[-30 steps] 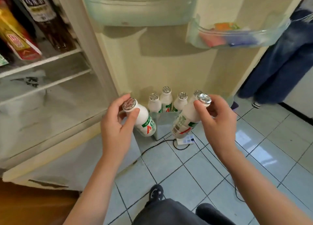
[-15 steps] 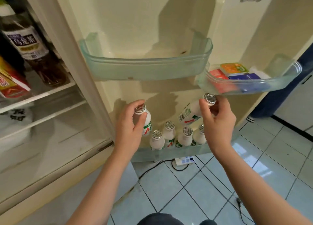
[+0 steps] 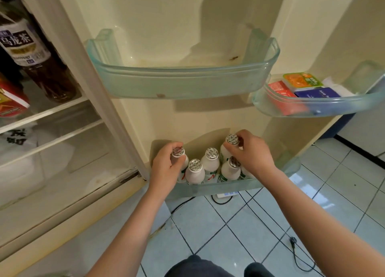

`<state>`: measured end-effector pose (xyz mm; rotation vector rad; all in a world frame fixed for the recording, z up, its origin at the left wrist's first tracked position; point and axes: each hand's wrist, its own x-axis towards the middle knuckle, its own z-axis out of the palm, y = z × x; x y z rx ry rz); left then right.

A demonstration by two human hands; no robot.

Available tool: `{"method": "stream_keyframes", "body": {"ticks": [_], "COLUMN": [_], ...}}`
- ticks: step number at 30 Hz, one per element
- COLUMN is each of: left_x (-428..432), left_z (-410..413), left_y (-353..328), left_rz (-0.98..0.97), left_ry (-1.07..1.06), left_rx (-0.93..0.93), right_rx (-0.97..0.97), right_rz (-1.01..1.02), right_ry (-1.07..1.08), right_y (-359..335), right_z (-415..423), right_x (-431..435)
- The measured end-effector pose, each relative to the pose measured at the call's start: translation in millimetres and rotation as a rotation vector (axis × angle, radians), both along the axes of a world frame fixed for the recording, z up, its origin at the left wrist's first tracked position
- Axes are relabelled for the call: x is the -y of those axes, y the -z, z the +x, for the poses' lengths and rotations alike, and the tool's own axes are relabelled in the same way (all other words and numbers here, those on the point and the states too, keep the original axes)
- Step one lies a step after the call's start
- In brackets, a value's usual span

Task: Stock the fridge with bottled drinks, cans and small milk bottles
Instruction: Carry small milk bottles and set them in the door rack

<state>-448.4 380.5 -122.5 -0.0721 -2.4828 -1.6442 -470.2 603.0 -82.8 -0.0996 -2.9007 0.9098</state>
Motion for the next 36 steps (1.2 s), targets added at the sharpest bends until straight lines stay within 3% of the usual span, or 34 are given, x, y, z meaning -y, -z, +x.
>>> {"method": "stream_keyframes", "body": {"ticks": [5, 12, 20, 26, 30, 33, 36], "left_x": [0, -4, -26, -71, -118, -157, -194], "left_z": [-1, 3, 24, 47, 64, 80, 98], "left_y": [1, -6, -29, -14, 16, 48, 89], "left_rz": [-0.016, -0.044, -0.2, -0.2, -0.177, -0.188, -0.41], "left_ry": [-0.005, -0.003, -0.066, 0.209, 0.469, 0.65, 0.882], "left_rx": [0.033, 0.104, -0.387, -0.612, -0.452, -0.041, 0.333], "right_rx": [0.129, 0.128, -0.176, -0.281, -0.143, 0.019, 0.208], "right_rz": [0.088, 0.109, -0.006, -0.116, -0.101, -0.109, -0.204], "right_ry": [-0.027, -0.024, 0.074, 0.322, 0.511, 0.663, 0.854], "right_y": [1, 2, -4, 11, 45, 77, 110], "right_z": [-7, -7, 31, 102, 169, 231, 300], "right_x": [-3, -6, -21, -57, -91, -114, -127]}}
